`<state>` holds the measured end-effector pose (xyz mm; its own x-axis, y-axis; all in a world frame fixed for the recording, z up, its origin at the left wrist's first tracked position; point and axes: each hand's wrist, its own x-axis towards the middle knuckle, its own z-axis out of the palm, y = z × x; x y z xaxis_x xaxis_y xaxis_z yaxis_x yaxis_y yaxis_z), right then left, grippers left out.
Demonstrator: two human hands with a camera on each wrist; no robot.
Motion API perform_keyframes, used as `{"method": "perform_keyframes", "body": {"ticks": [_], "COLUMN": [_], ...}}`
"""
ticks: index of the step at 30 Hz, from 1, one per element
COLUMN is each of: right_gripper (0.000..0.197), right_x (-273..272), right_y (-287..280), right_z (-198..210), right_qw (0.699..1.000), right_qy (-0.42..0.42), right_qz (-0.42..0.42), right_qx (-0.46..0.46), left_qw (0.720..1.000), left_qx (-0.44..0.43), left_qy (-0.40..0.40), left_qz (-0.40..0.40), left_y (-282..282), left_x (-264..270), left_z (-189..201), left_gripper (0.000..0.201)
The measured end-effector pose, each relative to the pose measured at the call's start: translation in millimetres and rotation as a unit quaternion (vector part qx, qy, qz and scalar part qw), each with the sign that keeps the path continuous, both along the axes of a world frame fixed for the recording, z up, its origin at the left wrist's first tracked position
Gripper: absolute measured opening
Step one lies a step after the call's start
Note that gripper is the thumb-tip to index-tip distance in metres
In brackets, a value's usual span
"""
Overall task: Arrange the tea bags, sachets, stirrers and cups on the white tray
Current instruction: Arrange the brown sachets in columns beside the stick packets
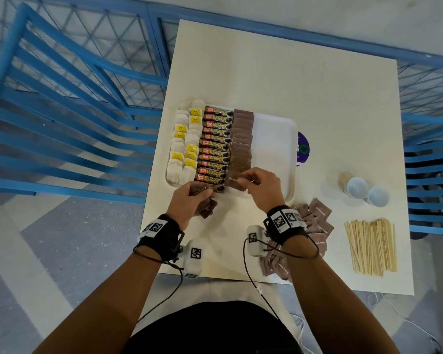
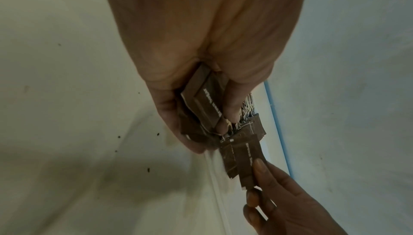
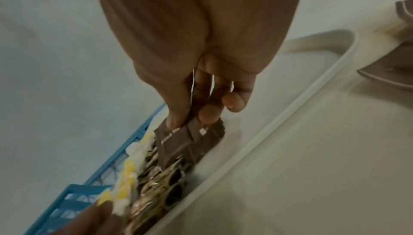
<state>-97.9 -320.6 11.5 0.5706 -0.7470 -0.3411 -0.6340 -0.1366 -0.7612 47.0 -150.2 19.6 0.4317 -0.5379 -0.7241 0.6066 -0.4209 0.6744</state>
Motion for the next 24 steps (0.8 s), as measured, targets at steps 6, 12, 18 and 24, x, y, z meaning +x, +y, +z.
{"method": "perform_keyframes", "body": {"ticks": [6, 12, 18, 24], "right_gripper": [0.008, 0.013, 0.016, 0.023], "right_x": [-1.4, 4.9, 8.9, 8.2], "right_y": [-7.6, -2.5, 1.3, 4.9], "right_z": [-13.5, -15.0, -18.2, -18.7], "right_qw": [0.997, 0.992, 0.991, 0.991], "right_qy": [0.056, 0.078, 0.071, 0.058], "right_qz": [0.015, 0.0, -0.035, -0.064], "right_qx": [-0.05, -0.104, -0.104, -0.104], "left_qw": [0.999, 0.999, 0.999, 0.998], "left_qx": [0.023, 0.032, 0.028, 0.016], "left_qy": [0.021, 0.027, 0.03, 0.036], "left_qz": [0.017, 0.014, -0.006, -0.043], "left_y": [4.2, 2.0, -0.7, -2.3], "left_x": [4.1, 6.9, 7.4, 5.3], "left_z": [-1.9, -0.8, -0.8, -1.5], "left_gripper": [0.021, 0.022, 0.023, 0.03]}}
